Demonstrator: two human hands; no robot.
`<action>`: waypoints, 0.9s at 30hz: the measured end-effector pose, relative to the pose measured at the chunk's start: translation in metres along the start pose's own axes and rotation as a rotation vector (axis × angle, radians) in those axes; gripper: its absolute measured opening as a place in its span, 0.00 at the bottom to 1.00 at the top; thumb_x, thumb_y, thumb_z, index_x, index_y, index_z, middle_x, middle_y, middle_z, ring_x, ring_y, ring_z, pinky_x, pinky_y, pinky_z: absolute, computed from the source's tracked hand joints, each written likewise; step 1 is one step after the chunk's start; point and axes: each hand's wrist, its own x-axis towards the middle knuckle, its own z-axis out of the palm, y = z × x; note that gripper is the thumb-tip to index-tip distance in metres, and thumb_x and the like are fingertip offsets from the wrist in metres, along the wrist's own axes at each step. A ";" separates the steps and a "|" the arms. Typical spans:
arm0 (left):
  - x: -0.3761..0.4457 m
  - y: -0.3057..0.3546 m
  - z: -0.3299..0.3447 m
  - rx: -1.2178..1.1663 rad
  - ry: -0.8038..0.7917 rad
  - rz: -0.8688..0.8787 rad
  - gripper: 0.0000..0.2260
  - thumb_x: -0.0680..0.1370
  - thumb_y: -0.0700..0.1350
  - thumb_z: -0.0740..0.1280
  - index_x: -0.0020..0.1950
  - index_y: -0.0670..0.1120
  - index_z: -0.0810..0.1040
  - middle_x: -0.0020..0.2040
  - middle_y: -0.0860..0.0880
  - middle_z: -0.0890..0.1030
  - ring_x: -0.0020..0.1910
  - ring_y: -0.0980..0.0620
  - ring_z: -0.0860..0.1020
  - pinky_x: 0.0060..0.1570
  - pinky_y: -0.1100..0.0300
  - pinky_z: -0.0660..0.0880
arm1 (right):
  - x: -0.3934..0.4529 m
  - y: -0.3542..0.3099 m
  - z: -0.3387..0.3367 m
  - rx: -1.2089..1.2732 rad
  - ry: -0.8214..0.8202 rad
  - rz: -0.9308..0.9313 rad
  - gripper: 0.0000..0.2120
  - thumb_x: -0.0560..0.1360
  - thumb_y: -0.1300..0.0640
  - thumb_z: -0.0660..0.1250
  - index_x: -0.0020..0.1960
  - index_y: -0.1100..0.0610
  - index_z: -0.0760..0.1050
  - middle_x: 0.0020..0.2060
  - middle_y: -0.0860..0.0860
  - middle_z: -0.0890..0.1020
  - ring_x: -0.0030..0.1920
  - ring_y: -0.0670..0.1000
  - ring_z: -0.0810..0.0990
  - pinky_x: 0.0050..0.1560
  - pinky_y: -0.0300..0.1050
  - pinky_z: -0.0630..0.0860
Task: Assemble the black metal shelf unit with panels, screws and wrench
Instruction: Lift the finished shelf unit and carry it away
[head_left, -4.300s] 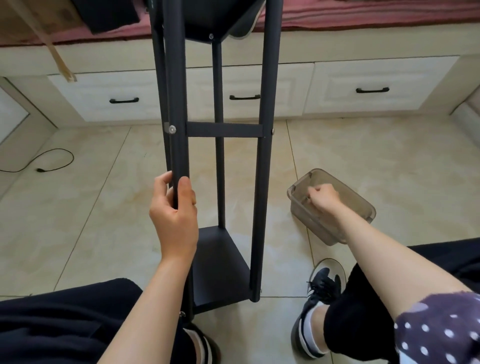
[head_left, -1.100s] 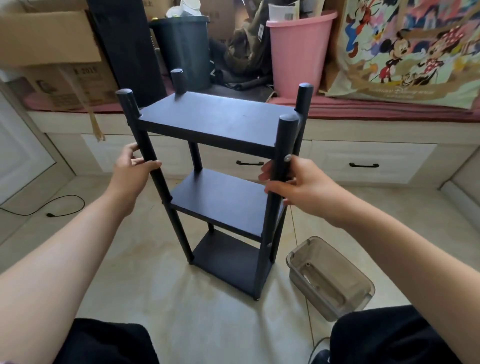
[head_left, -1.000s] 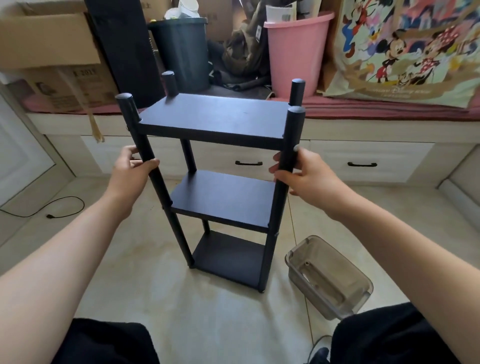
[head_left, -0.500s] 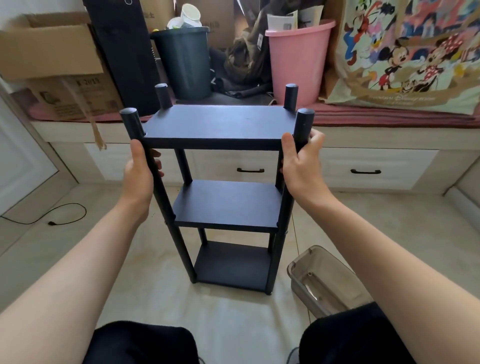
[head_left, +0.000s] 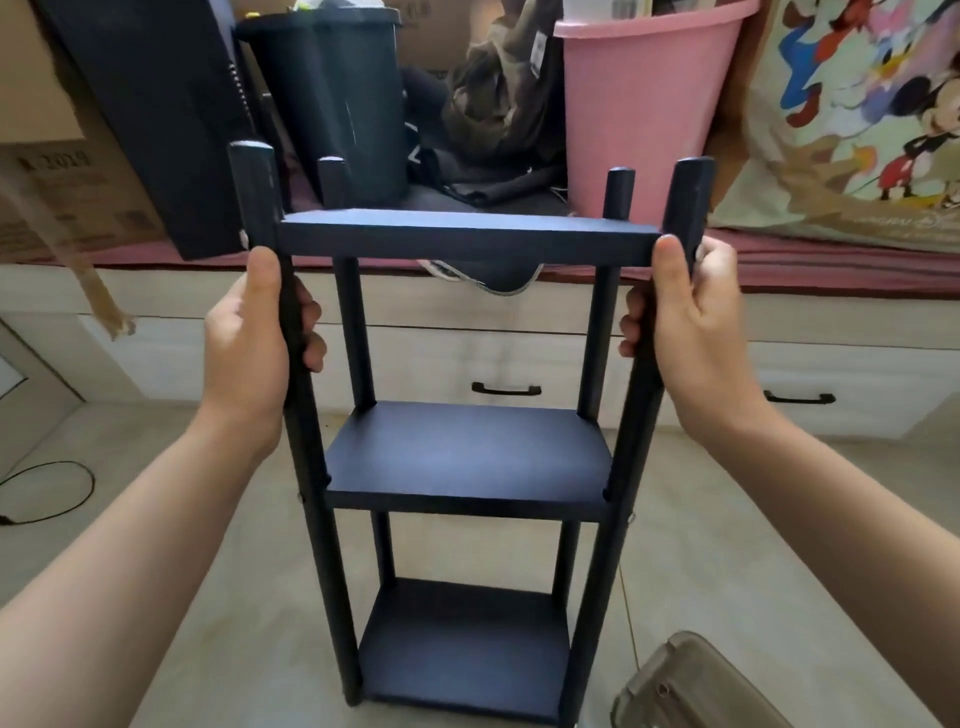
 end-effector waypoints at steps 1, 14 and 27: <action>0.007 -0.002 0.004 -0.009 0.002 -0.004 0.20 0.77 0.68 0.60 0.33 0.57 0.76 0.32 0.54 0.74 0.26 0.52 0.71 0.27 0.63 0.69 | 0.007 0.005 0.001 0.009 0.001 0.011 0.05 0.84 0.50 0.56 0.55 0.51 0.64 0.33 0.51 0.72 0.32 0.49 0.71 0.30 0.46 0.71; 0.051 0.066 0.003 0.064 -0.243 -0.610 0.36 0.76 0.75 0.48 0.48 0.53 0.87 0.46 0.46 0.86 0.45 0.48 0.84 0.57 0.47 0.72 | 0.053 -0.032 -0.011 0.048 -0.171 0.709 0.24 0.71 0.28 0.54 0.55 0.40 0.78 0.49 0.48 0.86 0.48 0.49 0.85 0.54 0.52 0.75; 0.015 0.170 -0.004 -0.144 0.051 -1.142 0.21 0.79 0.53 0.67 0.26 0.51 0.77 0.34 0.51 0.81 0.42 0.49 0.81 0.45 0.49 0.81 | 0.039 -0.130 -0.011 0.114 -0.075 1.194 0.11 0.78 0.41 0.64 0.47 0.47 0.79 0.36 0.40 0.84 0.41 0.43 0.81 0.41 0.47 0.73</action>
